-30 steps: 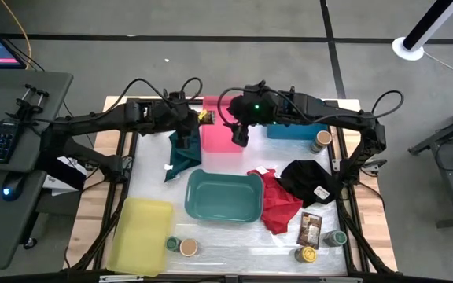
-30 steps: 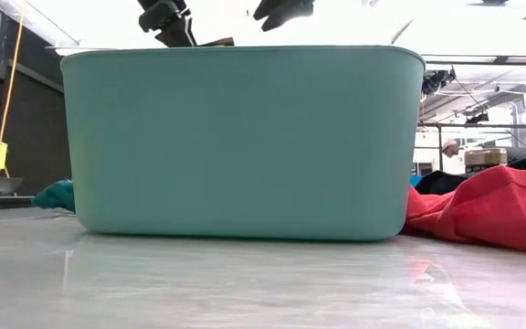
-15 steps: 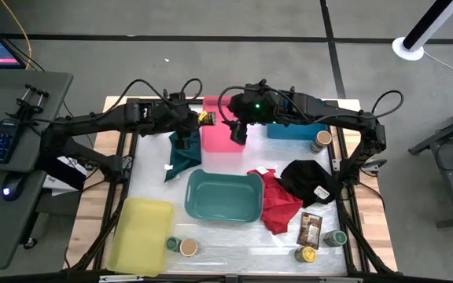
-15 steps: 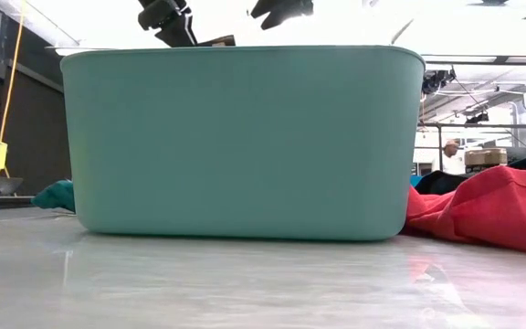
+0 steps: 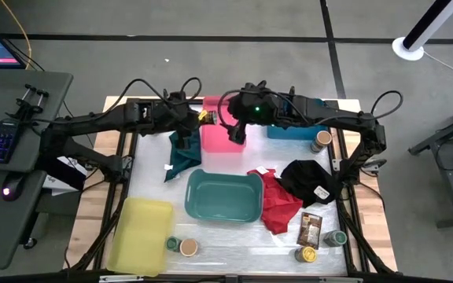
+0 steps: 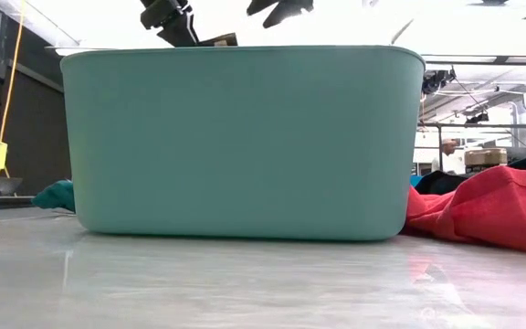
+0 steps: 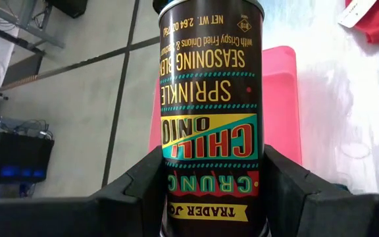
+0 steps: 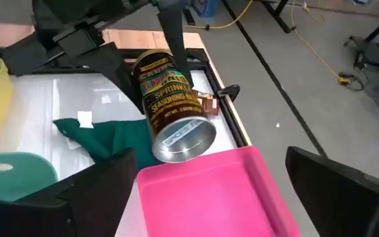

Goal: Sort spices by type
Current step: Put the top yellow seasoning bottle into the yellow bin

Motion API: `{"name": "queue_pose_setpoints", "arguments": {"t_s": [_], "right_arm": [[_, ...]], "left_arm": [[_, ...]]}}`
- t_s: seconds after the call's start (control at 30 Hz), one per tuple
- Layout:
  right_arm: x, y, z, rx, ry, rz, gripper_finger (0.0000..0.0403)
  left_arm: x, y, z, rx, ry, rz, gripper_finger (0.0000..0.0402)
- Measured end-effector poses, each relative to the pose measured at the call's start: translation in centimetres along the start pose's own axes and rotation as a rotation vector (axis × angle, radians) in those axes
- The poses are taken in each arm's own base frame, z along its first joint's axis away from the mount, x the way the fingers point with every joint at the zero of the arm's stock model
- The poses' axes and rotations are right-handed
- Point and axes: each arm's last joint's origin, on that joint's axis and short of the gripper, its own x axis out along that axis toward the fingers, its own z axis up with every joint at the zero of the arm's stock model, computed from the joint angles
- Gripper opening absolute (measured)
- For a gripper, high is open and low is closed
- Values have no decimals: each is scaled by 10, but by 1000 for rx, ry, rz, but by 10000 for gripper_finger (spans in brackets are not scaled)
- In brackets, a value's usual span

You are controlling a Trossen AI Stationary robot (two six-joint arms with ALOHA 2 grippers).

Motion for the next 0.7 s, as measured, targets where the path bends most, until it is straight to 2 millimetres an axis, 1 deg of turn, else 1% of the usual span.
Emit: {"name": "queue_pose_setpoints", "arguments": {"t_s": [0.1,0.17,0.27,0.4,0.57,0.7], "right_arm": [[0,2,-3,119,34,5,382],[0,2,-2,168,24,12,382],[2,0,-2,168,14,84,382],[5,-5,1,174,-24,132,382],[6,-10,7,174,-96,153,381],[9,-9,13,181,-160,254,381]], "left_arm": [[-2,1,1,-25,-17,7,166],[-2,2,3,-36,-46,2,166],[-6,3,5,-53,-103,-43,166],[-15,5,6,-81,-176,-83,166],[-29,11,6,-110,-244,-74,166],[-30,12,6,-116,-259,-68,166]]}}
